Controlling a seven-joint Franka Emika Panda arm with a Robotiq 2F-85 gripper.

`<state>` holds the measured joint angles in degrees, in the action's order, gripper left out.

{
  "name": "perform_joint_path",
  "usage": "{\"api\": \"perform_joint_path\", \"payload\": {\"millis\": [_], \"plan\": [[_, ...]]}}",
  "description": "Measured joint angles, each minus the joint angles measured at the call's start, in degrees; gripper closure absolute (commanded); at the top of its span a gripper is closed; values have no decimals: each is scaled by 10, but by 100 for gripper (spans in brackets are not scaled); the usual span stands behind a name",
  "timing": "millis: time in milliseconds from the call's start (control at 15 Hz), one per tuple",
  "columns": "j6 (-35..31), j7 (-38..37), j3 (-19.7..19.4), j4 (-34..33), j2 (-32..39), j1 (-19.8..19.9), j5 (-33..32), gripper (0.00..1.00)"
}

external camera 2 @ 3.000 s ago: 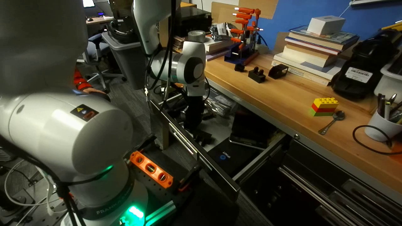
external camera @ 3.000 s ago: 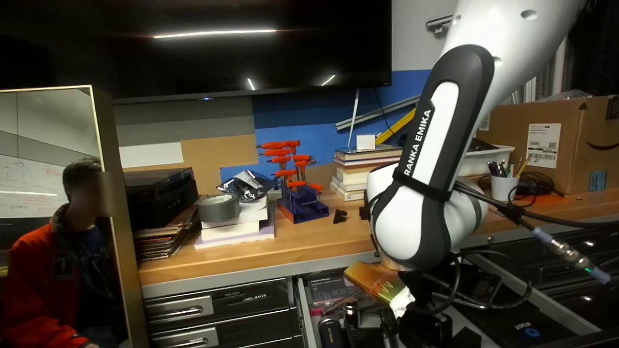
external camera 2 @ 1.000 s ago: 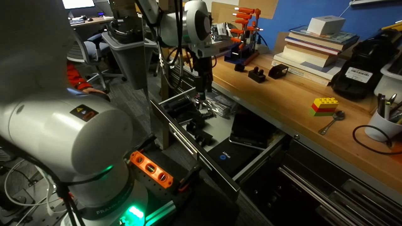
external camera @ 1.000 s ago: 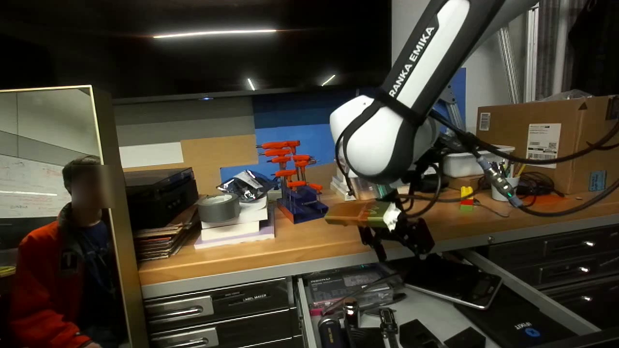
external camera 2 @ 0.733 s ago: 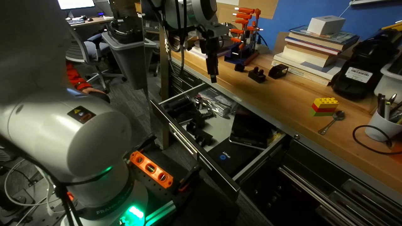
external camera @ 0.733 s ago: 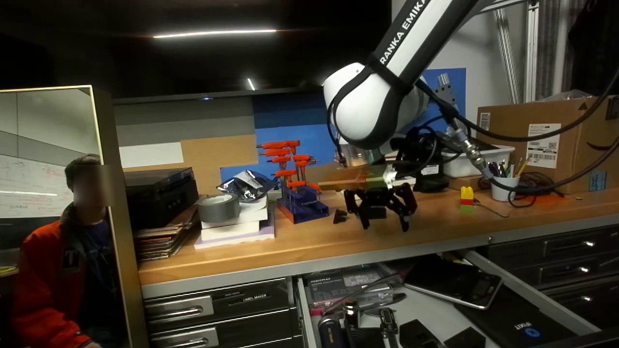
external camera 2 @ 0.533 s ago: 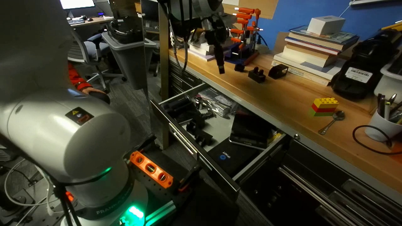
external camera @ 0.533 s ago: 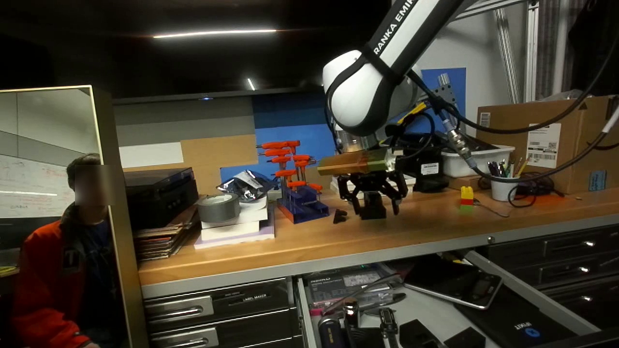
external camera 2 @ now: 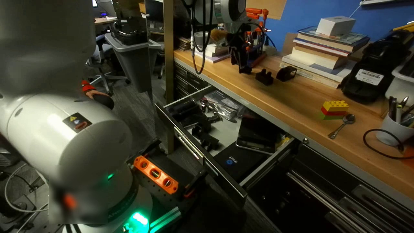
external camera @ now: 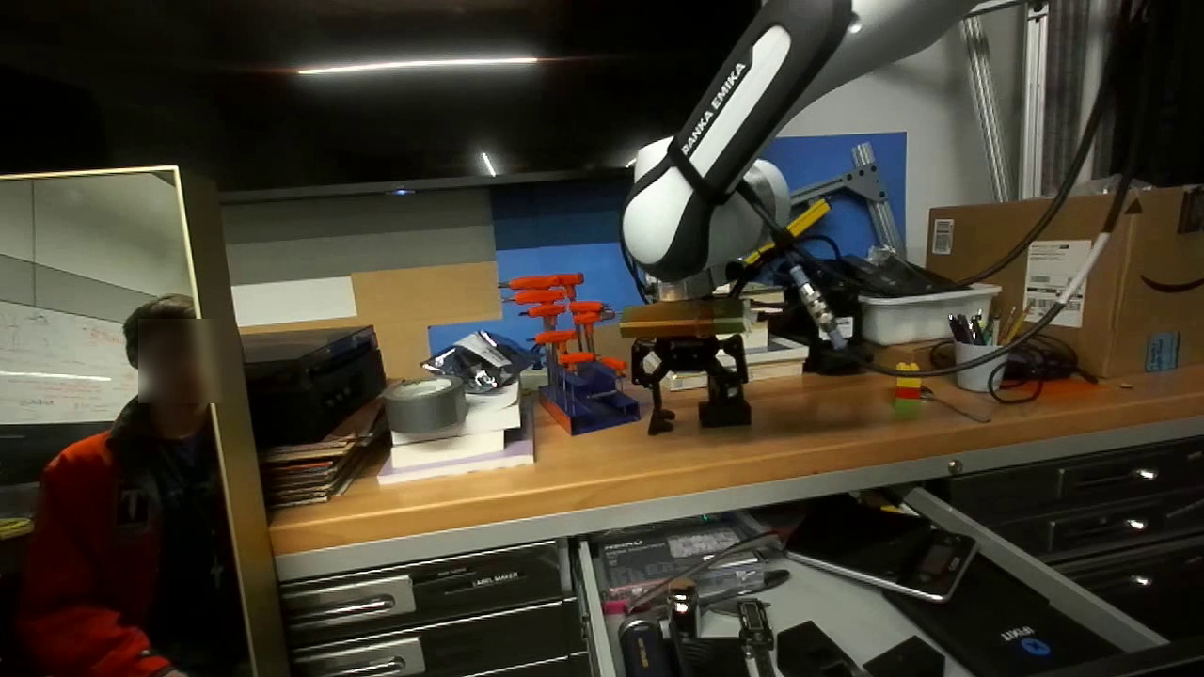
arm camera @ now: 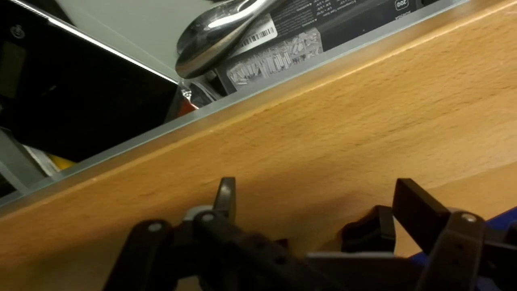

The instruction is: Put the black objects in the drawer and close it

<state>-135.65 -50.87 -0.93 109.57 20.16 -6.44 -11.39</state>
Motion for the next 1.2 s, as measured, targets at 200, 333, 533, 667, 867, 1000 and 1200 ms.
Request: {"api": "perform_joint_path", "payload": {"millis": [200, 333, 533, 667, 867, 1000, 1200], "plan": [[-1, 74, 1, -53, 51, 3, 45, 0], [1, 108, 3, -87, 80, 2, 65, 0], [6, 145, 6, -131, 115, 1, 84, 0], [14, 159, 6, -156, 134, 0, 89, 0], [19, 172, 4, -185, 158, 0, 91, 0], [24, 179, 2, -202, 173, 0, 92, 0], [35, 187, -4, -230, 192, 0, 92, 0]]}}
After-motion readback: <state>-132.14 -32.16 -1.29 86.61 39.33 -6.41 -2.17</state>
